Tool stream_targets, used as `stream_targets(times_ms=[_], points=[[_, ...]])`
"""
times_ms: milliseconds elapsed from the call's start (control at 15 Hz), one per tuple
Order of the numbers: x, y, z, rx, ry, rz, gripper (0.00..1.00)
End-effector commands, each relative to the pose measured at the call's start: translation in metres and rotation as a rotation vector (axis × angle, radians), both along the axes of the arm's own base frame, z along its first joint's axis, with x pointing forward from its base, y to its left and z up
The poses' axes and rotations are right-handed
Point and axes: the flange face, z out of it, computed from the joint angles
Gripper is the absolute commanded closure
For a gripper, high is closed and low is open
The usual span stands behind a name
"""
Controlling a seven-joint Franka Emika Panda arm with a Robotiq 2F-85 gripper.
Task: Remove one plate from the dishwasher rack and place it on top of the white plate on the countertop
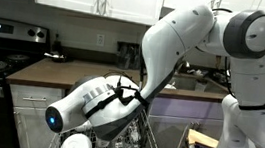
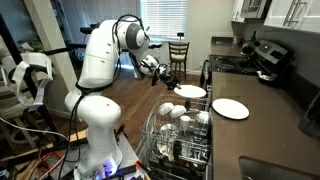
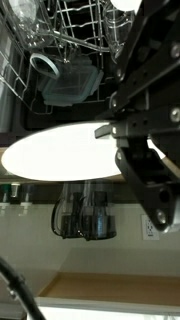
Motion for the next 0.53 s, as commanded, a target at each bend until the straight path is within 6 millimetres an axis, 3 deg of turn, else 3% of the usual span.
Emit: stream_targets(times_ms=[0, 467], points=[[-0.004, -0.01, 0.006, -0.033, -0.102, 0.025, 0.98], [-0.018, -0.041, 0.001, 0.046, -0.212, 0.033, 0.98]])
